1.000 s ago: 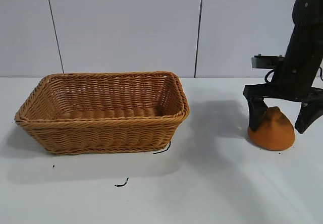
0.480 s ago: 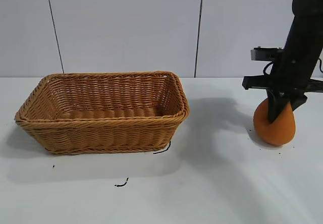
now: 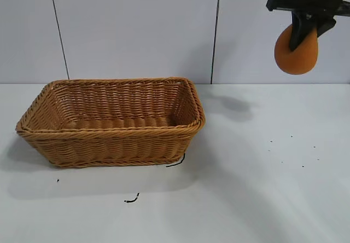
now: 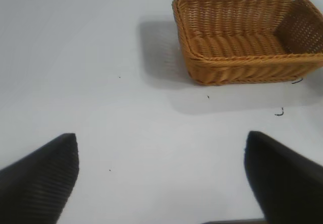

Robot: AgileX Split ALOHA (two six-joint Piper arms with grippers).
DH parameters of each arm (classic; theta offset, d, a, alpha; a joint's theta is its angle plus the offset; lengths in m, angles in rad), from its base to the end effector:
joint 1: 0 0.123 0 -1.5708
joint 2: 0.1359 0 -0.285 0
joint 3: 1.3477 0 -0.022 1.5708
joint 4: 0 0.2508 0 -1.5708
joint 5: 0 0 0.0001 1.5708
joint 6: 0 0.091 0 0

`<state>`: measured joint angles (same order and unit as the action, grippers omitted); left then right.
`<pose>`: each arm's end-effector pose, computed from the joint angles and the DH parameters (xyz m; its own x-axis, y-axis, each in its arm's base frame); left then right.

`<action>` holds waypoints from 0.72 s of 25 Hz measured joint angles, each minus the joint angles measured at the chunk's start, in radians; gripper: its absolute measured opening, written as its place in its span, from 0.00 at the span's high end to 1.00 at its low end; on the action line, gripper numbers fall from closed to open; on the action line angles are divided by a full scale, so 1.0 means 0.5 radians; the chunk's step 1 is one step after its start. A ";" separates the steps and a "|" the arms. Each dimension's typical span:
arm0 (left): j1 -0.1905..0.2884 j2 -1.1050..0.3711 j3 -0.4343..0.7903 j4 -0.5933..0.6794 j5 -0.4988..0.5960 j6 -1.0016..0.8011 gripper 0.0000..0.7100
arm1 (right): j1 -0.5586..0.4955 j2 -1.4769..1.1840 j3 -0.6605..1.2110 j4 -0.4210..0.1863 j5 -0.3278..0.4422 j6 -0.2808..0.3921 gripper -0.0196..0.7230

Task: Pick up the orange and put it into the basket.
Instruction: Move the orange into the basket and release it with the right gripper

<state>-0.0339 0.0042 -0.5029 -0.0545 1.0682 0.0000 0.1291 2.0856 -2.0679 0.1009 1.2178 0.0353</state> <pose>-0.0050 -0.0042 0.2776 -0.4648 -0.0105 -0.8853 0.0639 0.9969 -0.0454 0.4536 0.0676 0.3065 -0.9133 -0.0481 -0.4045 -0.1029 0.9880 0.1148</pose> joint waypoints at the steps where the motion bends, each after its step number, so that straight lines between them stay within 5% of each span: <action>1: 0.000 0.000 0.000 0.000 0.000 0.000 0.10 | 0.055 0.000 -0.012 0.000 0.000 0.004 0.88; 6: 0.000 0.000 0.000 0.000 0.000 0.000 0.10 | 0.390 0.000 -0.020 0.005 -0.027 0.009 0.88; 18: 0.000 0.000 0.000 0.000 0.000 0.000 0.10 | 1.034 0.312 -0.033 0.020 -0.438 0.068 0.88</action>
<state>-0.0339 0.0042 -0.5029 -0.0545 1.0682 0.0000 0.6461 2.2416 -2.0844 0.1112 0.9989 0.0693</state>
